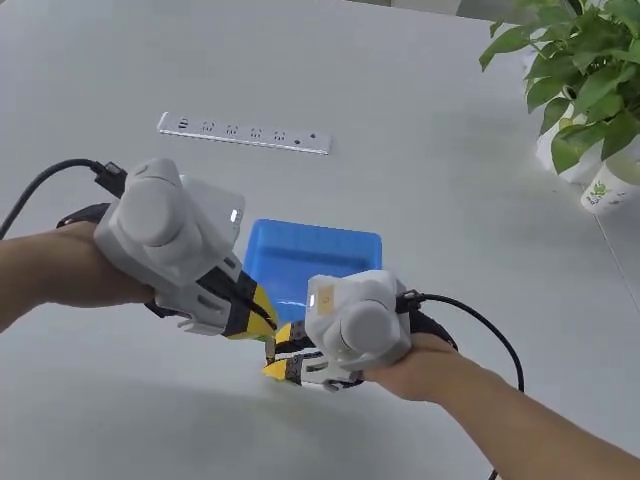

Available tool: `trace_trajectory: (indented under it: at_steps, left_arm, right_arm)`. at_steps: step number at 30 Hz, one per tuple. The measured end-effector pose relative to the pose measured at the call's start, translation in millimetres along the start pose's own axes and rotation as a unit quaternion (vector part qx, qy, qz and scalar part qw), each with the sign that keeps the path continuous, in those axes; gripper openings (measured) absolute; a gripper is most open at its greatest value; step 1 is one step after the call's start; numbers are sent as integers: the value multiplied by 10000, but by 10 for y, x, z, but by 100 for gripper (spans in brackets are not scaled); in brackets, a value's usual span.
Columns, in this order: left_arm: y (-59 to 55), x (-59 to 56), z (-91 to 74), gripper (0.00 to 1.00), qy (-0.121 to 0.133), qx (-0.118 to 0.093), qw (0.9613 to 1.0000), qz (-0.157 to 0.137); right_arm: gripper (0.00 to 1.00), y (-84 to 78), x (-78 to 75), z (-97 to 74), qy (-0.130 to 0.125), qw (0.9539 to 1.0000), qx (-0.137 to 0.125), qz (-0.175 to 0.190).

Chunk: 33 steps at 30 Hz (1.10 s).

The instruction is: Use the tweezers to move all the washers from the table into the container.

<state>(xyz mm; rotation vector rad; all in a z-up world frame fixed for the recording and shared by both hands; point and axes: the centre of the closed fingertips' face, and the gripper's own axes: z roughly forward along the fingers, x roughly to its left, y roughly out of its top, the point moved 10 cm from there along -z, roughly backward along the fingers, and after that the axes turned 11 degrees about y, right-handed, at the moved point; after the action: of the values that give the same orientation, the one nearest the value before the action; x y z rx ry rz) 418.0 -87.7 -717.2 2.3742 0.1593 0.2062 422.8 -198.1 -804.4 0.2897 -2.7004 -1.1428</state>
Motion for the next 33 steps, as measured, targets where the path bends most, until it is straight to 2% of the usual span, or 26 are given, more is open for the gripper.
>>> trace_trajectory:
  at_steps: [8,33]
  left_arm:
    - [9,19,9,5,22,-6,10000,-5]
    - [18,12,11,5,2,10,10000,39]
  right_arm:
    - [16,15,-14,-27,-25,10000,-61,15]
    - [14,12,-1,-19,-3,10000,-20,-21]
